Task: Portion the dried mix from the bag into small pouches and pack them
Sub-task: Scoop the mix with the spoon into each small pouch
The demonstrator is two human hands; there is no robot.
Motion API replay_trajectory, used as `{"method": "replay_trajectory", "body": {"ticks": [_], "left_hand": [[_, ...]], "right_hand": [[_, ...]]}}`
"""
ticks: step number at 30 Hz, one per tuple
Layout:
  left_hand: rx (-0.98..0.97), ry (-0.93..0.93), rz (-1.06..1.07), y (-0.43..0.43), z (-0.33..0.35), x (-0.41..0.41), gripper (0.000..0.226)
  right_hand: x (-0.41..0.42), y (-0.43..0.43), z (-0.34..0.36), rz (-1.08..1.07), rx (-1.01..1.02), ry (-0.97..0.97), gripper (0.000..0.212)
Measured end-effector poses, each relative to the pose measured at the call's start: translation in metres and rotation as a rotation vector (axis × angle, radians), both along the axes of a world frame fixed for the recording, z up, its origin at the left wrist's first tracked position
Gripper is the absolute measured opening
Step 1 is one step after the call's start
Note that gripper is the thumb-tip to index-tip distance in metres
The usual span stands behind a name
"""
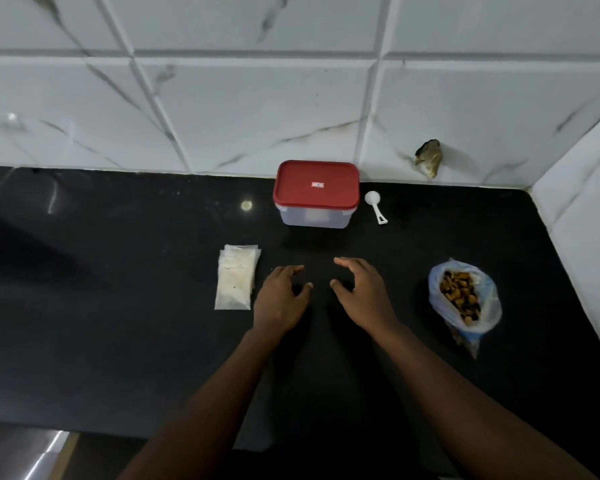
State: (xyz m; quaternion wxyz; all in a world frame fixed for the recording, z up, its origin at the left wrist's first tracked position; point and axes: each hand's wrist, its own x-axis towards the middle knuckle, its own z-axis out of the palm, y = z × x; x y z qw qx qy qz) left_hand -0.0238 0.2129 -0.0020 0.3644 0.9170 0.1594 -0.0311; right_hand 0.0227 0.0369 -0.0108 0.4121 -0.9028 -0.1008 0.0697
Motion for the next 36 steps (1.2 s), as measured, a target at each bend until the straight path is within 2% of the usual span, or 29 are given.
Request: {"method": "replay_trajectory", "body": {"ticks": [7, 12, 17, 21, 29, 36], "left_hand": [[0.145, -0.036, 0.19, 0.043, 0.0, -0.017, 0.044], [0.292, 0.064, 0.263, 0.07, -0.006, -0.022, 0.065], [0.273, 0.139, 0.339, 0.083, -0.015, -0.018, 0.089], [0.232, 0.149, 0.347, 0.088, -0.02, -0.016, 0.096], [0.165, 0.032, 0.344, 0.094, -0.021, -0.022, 0.089], [0.115, -0.173, 0.191, 0.087, -0.011, -0.029, 0.087]], "right_hand": [[-0.008, 0.049, 0.003, 0.07, -0.005, 0.062, 0.034], [-0.014, 0.087, 0.003, 0.092, 0.008, 0.096, 0.034], [-0.013, 0.113, 0.0, 0.079, 0.013, 0.131, 0.034], [-0.013, 0.13, -0.003, 0.066, 0.014, 0.161, 0.035], [-0.011, 0.14, -0.004, 0.004, 0.048, 0.201, 0.03], [0.004, 0.136, 0.019, -0.143, 0.28, 0.374, 0.023]]}}
